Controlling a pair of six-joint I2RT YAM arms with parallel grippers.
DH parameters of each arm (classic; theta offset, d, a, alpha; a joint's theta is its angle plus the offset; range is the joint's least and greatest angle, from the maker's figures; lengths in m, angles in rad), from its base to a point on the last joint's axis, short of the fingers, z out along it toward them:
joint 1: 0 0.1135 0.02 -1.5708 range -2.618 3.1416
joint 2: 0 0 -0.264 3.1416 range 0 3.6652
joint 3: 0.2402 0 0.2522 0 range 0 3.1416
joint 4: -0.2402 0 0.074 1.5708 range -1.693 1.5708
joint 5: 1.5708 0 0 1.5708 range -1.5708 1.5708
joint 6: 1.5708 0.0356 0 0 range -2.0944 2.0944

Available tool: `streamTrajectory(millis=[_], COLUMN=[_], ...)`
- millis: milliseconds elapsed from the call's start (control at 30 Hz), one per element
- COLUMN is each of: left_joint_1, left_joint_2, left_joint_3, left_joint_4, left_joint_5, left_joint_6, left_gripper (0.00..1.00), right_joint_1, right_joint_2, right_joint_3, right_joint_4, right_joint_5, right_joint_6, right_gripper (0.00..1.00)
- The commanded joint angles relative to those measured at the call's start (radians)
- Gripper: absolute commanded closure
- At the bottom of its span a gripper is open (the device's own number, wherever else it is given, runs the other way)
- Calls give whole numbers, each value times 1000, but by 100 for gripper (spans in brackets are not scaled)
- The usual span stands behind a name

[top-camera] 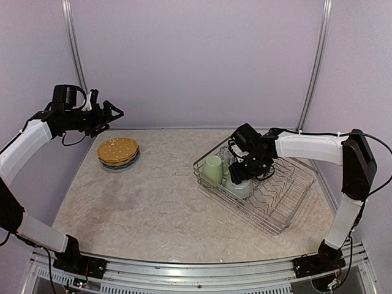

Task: Unload the mixed dishes from the dish rack
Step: Grab the bowl from the dish rack, then pass from the right arm to the left

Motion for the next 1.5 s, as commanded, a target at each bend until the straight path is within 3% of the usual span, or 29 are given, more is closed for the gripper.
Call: streamTrajectory(millis=[0, 333, 533, 767, 933, 1100, 1467], left_joint_1=[-10, -30, -42, -86, -145, -225, -474], left_joint_2=[15, 23, 30, 41, 55, 80, 303], left_joint_3=[-13, -11, -10, -9, -7, -24, 10], left_joint_4=[5, -6, -8, -12, 5, 96, 494], left_joint_5=[-9, -34, -36, -27, 11, 115, 303], left_joint_6=[4, 14, 13, 3, -84, -275, -648], left_gripper=[5, 5, 5, 5, 5, 5, 6], right_joint_1=[15, 18, 16, -18, -38, -43, -76], right_joint_2=[-21, -32, -108, -182, -238, -283, -432], right_joint_3=[-39, -38, -68, -108, -134, -152, -234], right_joint_4=[-63, -43, 14, 138, 201, 242, 411], right_joint_5=[16, 27, 32, -3, -45, -45, -127], right_joint_6=[19, 22, 31, 51, 63, 80, 159], right_gripper=[40, 72, 80, 100, 100, 100, 100])
